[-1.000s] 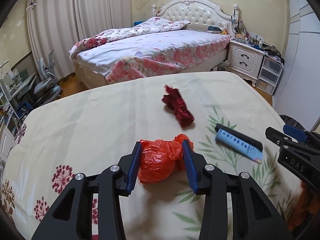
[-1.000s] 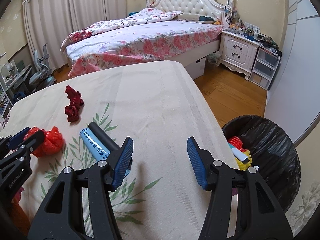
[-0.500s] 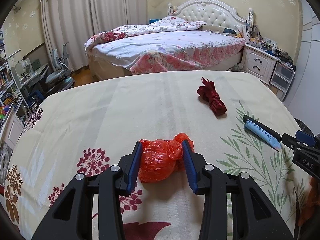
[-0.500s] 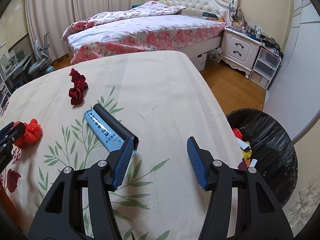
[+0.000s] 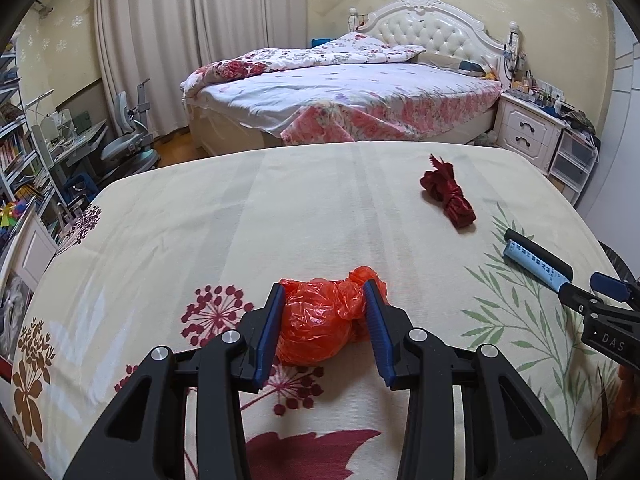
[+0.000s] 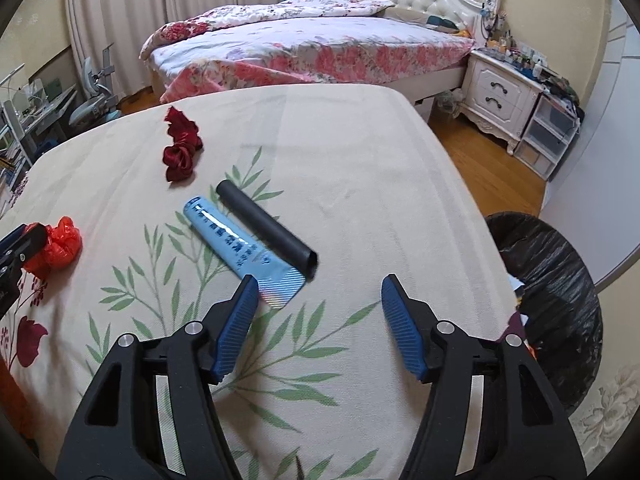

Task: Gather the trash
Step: 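Hold the red bag in the left gripper while the right gripper approaches the blue pen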

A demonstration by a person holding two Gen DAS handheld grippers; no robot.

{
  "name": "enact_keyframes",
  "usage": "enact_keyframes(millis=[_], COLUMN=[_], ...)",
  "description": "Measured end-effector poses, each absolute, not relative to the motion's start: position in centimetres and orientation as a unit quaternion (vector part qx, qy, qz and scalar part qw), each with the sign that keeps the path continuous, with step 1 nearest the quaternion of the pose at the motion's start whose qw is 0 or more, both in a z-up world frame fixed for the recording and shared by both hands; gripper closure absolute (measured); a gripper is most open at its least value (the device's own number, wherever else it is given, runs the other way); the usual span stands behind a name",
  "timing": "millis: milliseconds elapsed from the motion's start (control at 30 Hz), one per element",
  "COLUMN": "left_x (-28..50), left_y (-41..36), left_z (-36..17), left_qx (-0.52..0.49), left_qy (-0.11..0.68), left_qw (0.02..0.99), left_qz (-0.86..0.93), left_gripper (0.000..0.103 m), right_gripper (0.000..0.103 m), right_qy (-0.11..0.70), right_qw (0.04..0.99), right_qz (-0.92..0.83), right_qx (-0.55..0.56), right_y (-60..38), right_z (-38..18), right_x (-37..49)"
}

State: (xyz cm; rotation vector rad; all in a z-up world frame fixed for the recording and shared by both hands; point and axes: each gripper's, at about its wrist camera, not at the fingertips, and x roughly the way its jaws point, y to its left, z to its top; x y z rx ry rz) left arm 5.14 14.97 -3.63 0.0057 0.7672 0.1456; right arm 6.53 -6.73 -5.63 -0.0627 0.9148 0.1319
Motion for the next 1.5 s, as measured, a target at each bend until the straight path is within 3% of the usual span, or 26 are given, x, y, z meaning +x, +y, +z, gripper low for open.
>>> enact_keyframes(millis=[633, 1500], left_x=[4.6, 3.6], left_y=[16.6, 18.3], left_z=[-3.8, -3.7], left_qx=[-0.006, -0.017], left_qy=[0.372, 0.369], left_qw=[0.924, 0.924], left_qz=[0.086, 0.102], left_gripper=[0.063, 0.063], right_gripper=[0.041, 0.041], right_qy=[0.439, 0.431], right_qw=[0.898, 0.892], right_qz=[0.024, 0.117], right_qx=[-0.02, -0.068], right_y=[-8.0, -1.2], right_z=[-5.6, -5.0], right_x=[8.3, 5.5])
